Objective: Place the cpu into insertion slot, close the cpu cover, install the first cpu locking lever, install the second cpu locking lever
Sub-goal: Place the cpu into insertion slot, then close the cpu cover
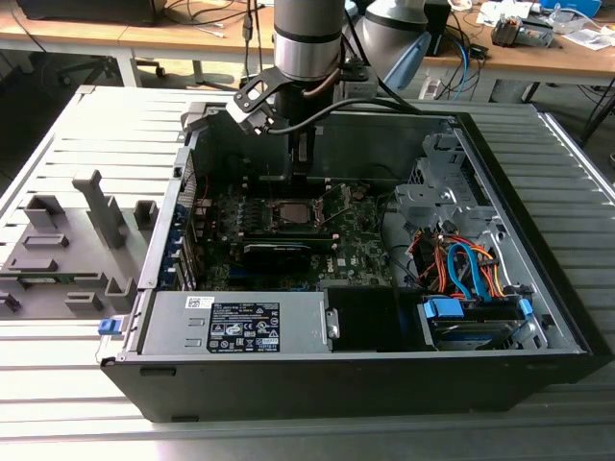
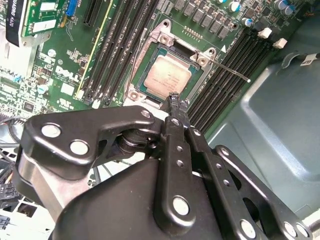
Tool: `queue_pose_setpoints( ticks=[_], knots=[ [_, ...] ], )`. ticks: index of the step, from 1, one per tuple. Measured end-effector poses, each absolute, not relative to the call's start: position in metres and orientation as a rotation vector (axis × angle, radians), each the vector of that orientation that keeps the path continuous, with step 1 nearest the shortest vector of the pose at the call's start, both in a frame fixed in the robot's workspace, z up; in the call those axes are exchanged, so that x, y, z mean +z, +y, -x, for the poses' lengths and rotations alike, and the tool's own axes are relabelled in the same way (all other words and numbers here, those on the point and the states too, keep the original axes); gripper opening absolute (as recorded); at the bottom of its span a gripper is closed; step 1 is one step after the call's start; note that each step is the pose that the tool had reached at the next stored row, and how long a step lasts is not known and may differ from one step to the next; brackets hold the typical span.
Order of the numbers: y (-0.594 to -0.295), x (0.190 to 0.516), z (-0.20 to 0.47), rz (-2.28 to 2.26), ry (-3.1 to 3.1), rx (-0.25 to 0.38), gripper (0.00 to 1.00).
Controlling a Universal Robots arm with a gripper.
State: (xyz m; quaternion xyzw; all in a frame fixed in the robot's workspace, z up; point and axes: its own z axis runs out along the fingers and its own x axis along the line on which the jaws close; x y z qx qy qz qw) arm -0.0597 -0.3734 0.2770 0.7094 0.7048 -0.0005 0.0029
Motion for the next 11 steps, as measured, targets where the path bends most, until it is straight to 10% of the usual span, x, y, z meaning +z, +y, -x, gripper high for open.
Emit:
queue_pose_setpoints(
  ticks=[11],
  knots=[
    [-0.3735, 0.2770, 0.0555, -2.225, 2.211, -0.001, 0.11]
  ],
)
